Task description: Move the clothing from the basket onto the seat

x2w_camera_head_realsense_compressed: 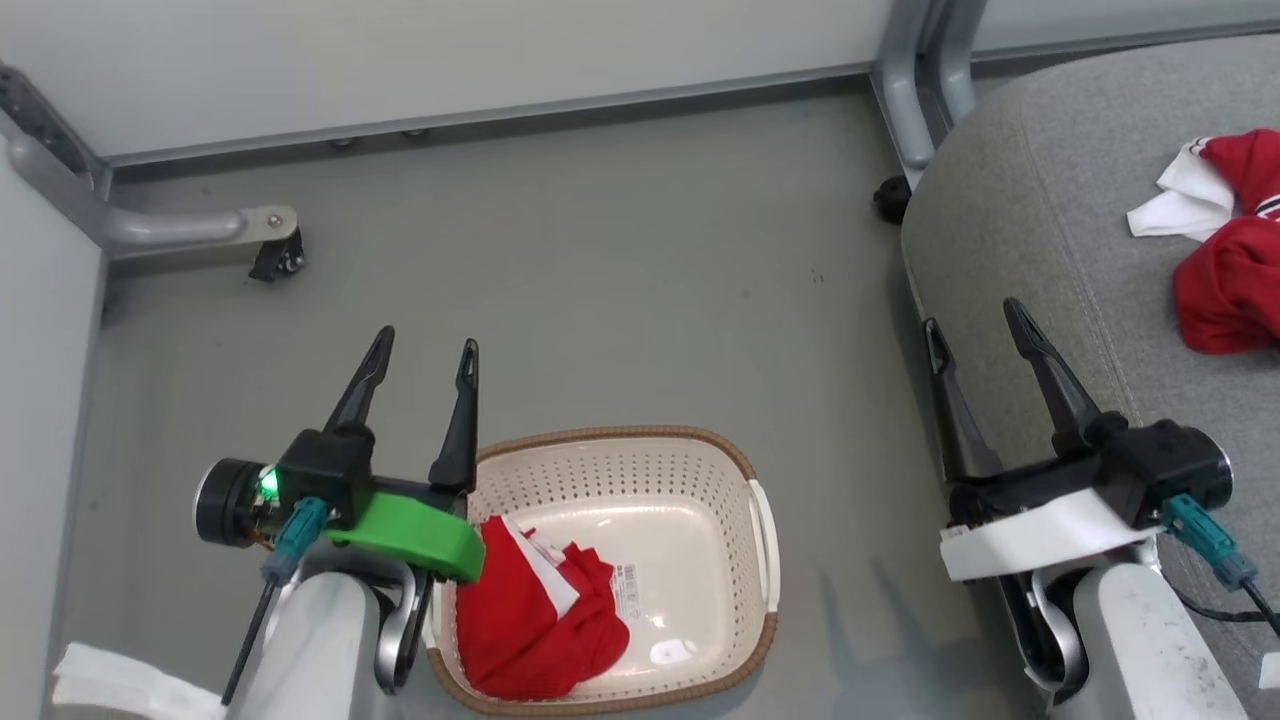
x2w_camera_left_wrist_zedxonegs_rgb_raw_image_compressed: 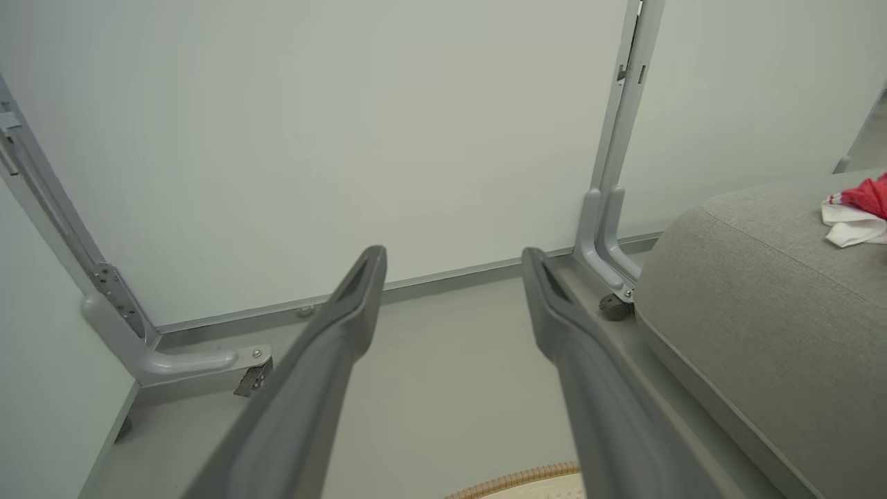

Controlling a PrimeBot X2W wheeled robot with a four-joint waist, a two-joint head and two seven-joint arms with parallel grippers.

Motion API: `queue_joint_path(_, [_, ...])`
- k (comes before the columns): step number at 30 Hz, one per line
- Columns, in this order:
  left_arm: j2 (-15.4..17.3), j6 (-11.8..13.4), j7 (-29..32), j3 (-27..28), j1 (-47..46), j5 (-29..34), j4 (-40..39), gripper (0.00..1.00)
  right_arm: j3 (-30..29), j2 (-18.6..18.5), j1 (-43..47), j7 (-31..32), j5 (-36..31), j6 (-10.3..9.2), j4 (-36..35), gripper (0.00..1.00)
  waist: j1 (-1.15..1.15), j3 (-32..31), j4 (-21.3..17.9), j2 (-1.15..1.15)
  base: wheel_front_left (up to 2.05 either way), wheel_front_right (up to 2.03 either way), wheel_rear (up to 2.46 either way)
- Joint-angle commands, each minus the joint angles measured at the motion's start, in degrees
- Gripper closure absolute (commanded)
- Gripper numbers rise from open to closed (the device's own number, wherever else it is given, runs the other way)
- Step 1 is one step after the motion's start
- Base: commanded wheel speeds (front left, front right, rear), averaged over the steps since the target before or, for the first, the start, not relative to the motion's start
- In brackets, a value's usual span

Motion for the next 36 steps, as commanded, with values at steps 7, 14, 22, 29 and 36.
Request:
queue_joint_path(7, [2.3,-0.4,0.0,-4.9,-7.2,1.8,5.9,0.0,1.4,-0.1,-6.1,-0.1,0.4,-0.06,-1.6,0.0,0.0,11.1,-5.9,0.61,0.0,0.0,0.0])
queue_joint_path(14, [5.2,-0.5,0.0,-10.3,-12.6,1.5,12.4,0.0,1.7,-0.1,-9.7,-0.1,0.9,-0.06,-2.6,0.0,0.0,17.0,-8.3,0.61,0.0,0.0,0.0])
queue_joint_path(22, [7.7,-0.5,0.0,-15.0,-17.8,1.5,20.7,0.0,2.4,-0.1,-13.3,-0.1,1.5,-0.06,-3.9,0.0,0.0,22.8,-10.3,0.61,0.0,0.0,0.0])
queue_joint_path(29, [9.2,-0.5,0.0,-19.0,-21.2,0.7,29.9,0.0,3.5,-0.1,-15.9,-0.1,1.6,-0.06,-4.5,0.0,0.0,26.8,-12.0,0.61,0.0,0.0,0.0])
queue_joint_path(36, [9.4,-0.5,0.0,-24.4,-25.4,0.8,39.1,0.0,4.1,-0.1,-17.4,-0.1,1.7,-0.06,-5.3,0.0,0.0,30.7,-13.2,0.61,0.0,0.0,0.0])
